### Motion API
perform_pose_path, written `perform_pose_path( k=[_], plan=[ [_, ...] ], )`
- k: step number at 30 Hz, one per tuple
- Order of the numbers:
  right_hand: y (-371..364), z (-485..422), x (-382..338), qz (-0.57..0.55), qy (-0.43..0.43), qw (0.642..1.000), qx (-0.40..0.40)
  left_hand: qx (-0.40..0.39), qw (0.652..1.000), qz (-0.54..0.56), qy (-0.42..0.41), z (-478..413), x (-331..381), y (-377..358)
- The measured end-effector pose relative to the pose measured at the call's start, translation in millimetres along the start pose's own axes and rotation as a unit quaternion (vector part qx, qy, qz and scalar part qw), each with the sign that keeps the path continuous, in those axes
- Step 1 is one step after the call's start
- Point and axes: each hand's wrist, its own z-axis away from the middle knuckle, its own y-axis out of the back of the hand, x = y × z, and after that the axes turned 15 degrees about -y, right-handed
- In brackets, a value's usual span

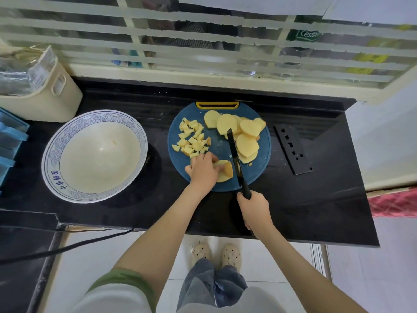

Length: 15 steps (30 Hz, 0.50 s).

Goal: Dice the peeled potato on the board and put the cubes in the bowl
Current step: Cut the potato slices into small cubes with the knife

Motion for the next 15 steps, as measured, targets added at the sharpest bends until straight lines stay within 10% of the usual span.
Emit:
perform_pose_path(
  k=[15],
  plan=[
    [-8.4, 3.6, 3.1, 0.026, -0.003, 1.0, 0.006, -0.043, 0.997, 0.019, -0.065, 13.7, -9.8, 1.6]
  ],
)
